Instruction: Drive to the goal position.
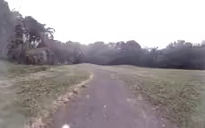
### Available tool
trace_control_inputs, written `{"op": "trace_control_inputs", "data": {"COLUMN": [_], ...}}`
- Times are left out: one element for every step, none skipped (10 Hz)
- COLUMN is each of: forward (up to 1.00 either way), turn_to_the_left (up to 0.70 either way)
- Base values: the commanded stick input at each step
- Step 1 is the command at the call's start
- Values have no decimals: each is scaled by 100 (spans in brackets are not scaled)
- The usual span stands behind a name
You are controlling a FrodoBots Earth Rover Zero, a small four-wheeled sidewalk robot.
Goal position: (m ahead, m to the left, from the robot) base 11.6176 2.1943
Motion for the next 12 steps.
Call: {"op": "trace_control_inputs", "data": {"forward": [45, 45, 45, 45, 45, 45, 45, 45, 45, 45, 45, 45], "turn_to_the_left": [0, 0, 0, 0, 0, 0, 0, 0, 0, 0, 0, 0]}}
